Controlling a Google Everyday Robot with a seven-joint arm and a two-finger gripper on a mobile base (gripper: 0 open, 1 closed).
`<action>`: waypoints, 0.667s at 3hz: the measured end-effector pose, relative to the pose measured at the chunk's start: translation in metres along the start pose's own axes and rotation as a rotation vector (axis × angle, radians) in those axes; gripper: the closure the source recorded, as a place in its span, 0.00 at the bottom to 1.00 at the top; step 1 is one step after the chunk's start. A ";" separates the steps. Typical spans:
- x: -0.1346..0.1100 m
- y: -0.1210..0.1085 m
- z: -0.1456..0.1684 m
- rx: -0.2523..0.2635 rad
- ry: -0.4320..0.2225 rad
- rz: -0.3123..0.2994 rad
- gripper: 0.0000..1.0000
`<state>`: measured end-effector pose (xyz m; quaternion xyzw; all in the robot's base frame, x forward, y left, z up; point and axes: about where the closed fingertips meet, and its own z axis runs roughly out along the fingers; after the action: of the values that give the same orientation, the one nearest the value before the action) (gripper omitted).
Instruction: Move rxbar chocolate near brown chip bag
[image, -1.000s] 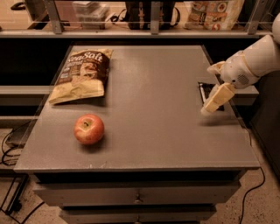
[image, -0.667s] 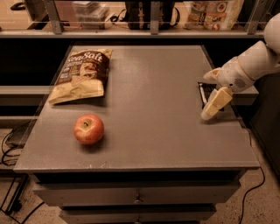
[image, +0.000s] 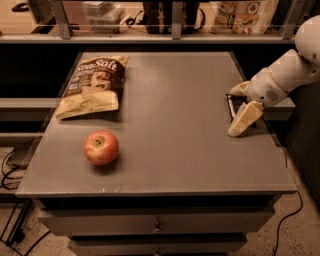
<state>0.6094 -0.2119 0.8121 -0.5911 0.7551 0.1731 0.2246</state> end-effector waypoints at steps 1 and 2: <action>-0.004 0.000 -0.007 0.000 0.000 0.000 0.64; -0.009 0.000 -0.014 0.000 0.000 0.000 0.87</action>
Offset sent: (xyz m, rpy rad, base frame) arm -0.0034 -0.0128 0.0366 -0.0119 -0.0649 -0.0690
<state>0.6094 -0.2120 0.8290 -0.5910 0.7552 0.1731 0.2246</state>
